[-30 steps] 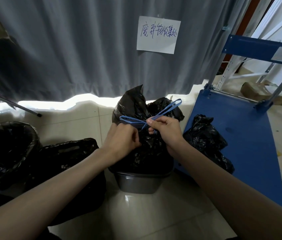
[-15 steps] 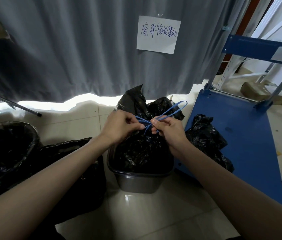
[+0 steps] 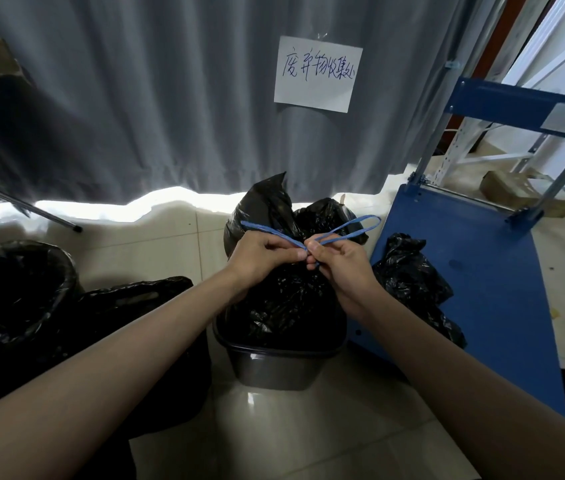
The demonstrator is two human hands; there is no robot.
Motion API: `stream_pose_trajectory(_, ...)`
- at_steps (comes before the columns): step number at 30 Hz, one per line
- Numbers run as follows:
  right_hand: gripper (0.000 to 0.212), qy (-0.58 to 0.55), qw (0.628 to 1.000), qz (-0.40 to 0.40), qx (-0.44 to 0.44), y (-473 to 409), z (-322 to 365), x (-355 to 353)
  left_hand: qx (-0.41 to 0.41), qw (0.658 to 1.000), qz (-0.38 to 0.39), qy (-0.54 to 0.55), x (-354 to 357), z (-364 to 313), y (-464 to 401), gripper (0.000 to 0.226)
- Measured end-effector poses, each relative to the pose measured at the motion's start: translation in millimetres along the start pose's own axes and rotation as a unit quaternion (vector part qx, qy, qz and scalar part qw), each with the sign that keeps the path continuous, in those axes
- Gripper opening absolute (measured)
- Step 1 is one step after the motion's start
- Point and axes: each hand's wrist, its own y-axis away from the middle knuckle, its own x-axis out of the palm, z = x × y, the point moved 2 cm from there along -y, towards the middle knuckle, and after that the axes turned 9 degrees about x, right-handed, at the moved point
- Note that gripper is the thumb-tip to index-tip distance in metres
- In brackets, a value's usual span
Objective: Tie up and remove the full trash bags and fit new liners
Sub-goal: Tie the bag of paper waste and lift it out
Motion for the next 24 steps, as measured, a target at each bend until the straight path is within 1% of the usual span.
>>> stream_pose_trajectory(2, 0.01, 0.006, 1.0, 0.004, 0.001, -1, -2, 0, -0.025, 0.995, -0.015, 0.091, 1, -1, 0, 0.023)
stream_pose_trajectory(4, 0.009, 0.009, 1.0, 0.007, 0.002, -2, -3, 1, -0.025, 0.991, -0.02, 0.132, 0, -4, -2, 0.026)
stream_pose_trajectory(5, 0.01, 0.014, 1.0, 0.004, 0.001, -2, -3, 1, -0.013, 0.992, -0.022, 0.121, 0, -5, -3, 0.03)
stream_pose_trajectory(7, 0.01, 0.022, 1.0, -0.005, 0.0, -3, -4, 1, 0.01, 0.998, -0.023, 0.058, -1, -7, -5, 0.032)
stream_pose_trajectory(10, 0.008, 0.026, 1.0, -0.016, 0.0, -4, -6, 0, 0.019, 0.999, -0.034, -0.028, -1, -8, -6, 0.019)
stream_pose_trajectory(15, 0.007, 0.019, 1.0, -0.018, -0.002, -5, -5, 0, 0.043, 0.995, -0.046, -0.074, -1, -14, -3, 0.015)
stream_pose_trajectory(20, 0.013, 0.037, 0.998, -0.044, 0.013, -4, -6, 1, 0.073, 0.987, -0.036, -0.136, 4, -15, -3, 0.016)
stream_pose_trajectory(22, 0.016, 0.045, 0.997, -0.057, 0.022, -3, -5, 1, 0.102, 0.982, -0.026, -0.156, 5, -15, -1, 0.016)
stream_pose_trajectory(23, 0.018, 0.045, 0.997, -0.064, 0.029, -3, -4, 2, 0.139, 0.973, -0.021, -0.182, 5, -17, 0, 0.015)
stream_pose_trajectory(24, 0.019, 0.044, 0.996, -0.069, 0.038, -3, -2, 2, 0.192, 0.955, -0.016, -0.226, 6, -20, 3, 0.013)
